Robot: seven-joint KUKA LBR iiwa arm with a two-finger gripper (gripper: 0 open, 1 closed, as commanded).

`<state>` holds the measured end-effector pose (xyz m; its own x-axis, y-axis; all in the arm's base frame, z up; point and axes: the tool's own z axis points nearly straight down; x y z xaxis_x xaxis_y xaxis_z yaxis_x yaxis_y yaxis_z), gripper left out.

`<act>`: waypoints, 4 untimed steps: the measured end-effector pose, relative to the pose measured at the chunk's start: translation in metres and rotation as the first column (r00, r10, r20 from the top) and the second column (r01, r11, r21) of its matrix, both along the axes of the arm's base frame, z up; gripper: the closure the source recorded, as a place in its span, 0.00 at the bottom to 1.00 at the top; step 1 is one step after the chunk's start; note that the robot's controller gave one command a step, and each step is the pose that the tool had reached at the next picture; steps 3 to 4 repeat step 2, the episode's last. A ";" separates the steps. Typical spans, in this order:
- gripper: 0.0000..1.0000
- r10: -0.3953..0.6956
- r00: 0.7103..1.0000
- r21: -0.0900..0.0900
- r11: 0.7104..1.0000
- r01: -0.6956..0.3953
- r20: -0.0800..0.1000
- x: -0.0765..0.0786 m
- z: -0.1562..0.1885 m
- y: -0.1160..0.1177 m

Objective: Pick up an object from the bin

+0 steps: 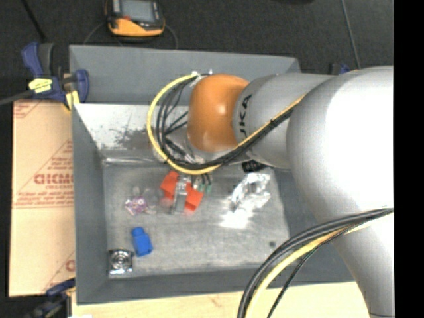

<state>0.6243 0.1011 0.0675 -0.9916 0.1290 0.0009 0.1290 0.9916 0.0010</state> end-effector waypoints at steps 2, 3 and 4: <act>1.00 0.004 1.000 0.001 1.000 -0.004 0.015 0.031 0.181 -0.014; 1.00 0.004 1.000 0.001 1.000 -0.004 0.015 0.031 0.181 -0.014; 1.00 0.004 1.000 0.001 1.000 -0.004 0.015 0.031 0.181 -0.014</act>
Offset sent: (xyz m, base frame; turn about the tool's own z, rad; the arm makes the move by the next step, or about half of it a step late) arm 0.0000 0.0000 0.0000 0.0000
